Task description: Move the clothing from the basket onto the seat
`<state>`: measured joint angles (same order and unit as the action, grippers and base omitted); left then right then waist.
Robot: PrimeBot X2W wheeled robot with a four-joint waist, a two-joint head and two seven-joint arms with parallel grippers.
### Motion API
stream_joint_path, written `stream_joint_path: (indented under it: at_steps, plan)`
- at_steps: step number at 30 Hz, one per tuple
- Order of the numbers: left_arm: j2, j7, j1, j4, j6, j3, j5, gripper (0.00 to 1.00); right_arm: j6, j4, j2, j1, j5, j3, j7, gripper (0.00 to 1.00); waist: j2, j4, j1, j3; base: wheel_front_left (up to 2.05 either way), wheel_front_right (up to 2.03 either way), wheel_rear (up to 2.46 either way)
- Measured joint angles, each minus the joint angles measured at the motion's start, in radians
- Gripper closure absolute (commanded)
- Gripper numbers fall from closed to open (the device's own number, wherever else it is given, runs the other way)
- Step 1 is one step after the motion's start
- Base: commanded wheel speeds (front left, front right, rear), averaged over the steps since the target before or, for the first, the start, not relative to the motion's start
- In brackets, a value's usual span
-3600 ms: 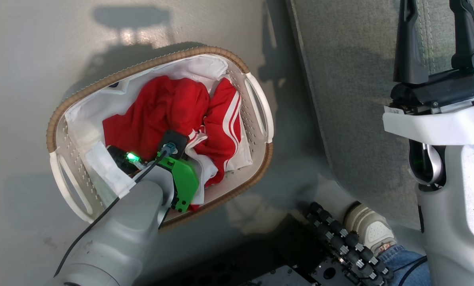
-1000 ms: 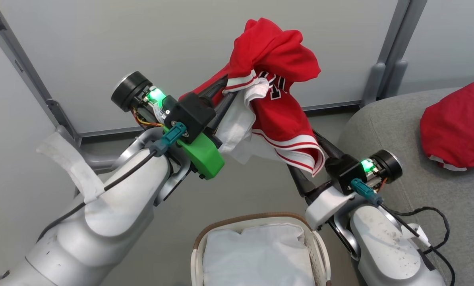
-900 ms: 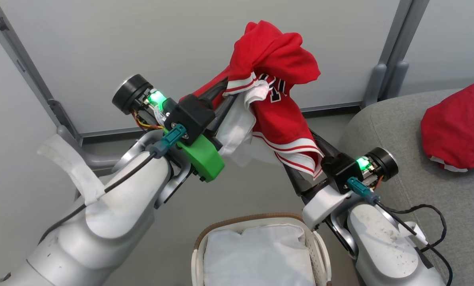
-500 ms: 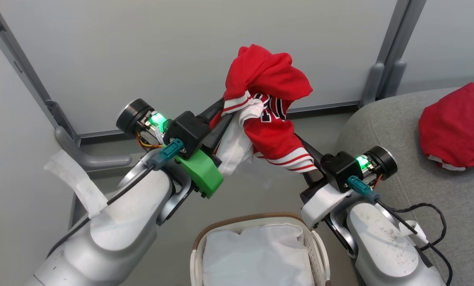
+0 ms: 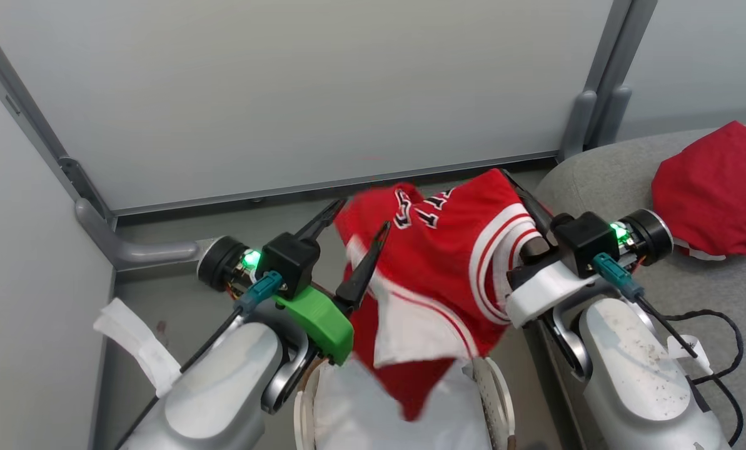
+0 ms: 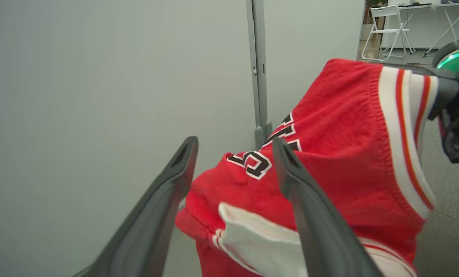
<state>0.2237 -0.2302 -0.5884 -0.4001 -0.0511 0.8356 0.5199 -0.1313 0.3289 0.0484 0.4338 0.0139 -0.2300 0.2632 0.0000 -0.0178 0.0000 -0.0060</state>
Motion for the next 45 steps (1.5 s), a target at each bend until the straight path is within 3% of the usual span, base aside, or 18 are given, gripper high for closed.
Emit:
stream_joint_path:
  at_steps: [12,20,34,40,45]
  plan:
    - [-0.052,-0.032,0.139,-0.054,0.016,-0.065,0.024,0.0,0.0,-0.059,0.0,-0.022,0.044,0.104,0.0,1.0,0.0,-0.049,0.0,0.018,0.0,0.0,0.0]
    - [-0.099,-0.034,0.204,-0.026,0.006,-0.114,-0.033,0.0,0.0,-0.082,0.001,-0.026,0.076,0.169,0.0,1.0,0.0,-0.119,0.0,0.044,0.0,0.0,0.0]
    - [-0.14,-0.034,0.2,-0.03,-0.036,-0.161,-0.118,0.0,0.0,-0.126,0.008,0.014,0.11,0.277,0.0,1.0,0.0,-0.272,0.0,0.133,0.0,0.0,0.0]
    - [-0.147,-0.034,0.178,-0.044,-0.047,-0.175,-0.146,0.0,0.0,-0.125,0.011,0.04,0.106,0.299,0.0,1.0,0.0001,-0.316,0.0,0.192,0.0,0.0,0.0]
    - [-0.15,-0.034,0.157,-0.052,-0.056,-0.178,-0.162,0.0,0.0,-0.085,0.049,0.135,0.098,0.324,0.0,1.0,0.0,-0.333,0.0,0.239,0.0,0.0,0.0]
